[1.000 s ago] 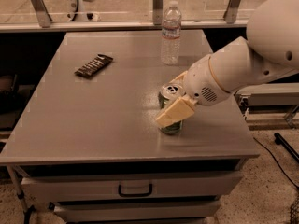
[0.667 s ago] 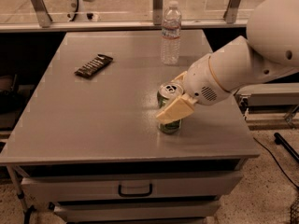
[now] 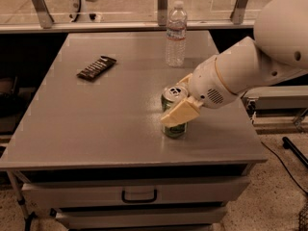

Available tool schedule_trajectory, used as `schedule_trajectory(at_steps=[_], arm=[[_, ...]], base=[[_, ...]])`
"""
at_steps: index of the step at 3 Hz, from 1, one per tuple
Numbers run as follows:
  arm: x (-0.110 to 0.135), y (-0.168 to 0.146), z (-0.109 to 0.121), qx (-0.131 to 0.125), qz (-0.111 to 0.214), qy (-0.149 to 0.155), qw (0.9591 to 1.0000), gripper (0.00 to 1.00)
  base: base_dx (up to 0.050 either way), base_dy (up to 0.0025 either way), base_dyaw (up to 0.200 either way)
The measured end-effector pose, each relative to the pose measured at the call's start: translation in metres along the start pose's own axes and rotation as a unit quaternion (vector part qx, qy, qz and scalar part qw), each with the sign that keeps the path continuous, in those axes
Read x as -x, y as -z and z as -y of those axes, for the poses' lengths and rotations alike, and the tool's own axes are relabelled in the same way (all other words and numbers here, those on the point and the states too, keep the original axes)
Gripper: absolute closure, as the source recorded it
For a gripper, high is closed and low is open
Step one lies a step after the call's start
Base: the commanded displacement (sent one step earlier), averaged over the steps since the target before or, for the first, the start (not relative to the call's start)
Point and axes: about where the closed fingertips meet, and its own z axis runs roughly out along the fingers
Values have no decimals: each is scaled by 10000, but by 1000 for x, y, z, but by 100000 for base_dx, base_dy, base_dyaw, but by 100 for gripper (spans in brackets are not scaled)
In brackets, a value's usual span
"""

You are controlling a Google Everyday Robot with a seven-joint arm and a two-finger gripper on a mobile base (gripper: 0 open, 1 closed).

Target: Pick green can

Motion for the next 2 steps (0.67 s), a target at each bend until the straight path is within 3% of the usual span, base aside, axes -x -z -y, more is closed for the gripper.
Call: schedule_trajectory(at_steps=[2], arm=[[0,0,0,-1,1,0,10000,100]], base=[[0,0,0]])
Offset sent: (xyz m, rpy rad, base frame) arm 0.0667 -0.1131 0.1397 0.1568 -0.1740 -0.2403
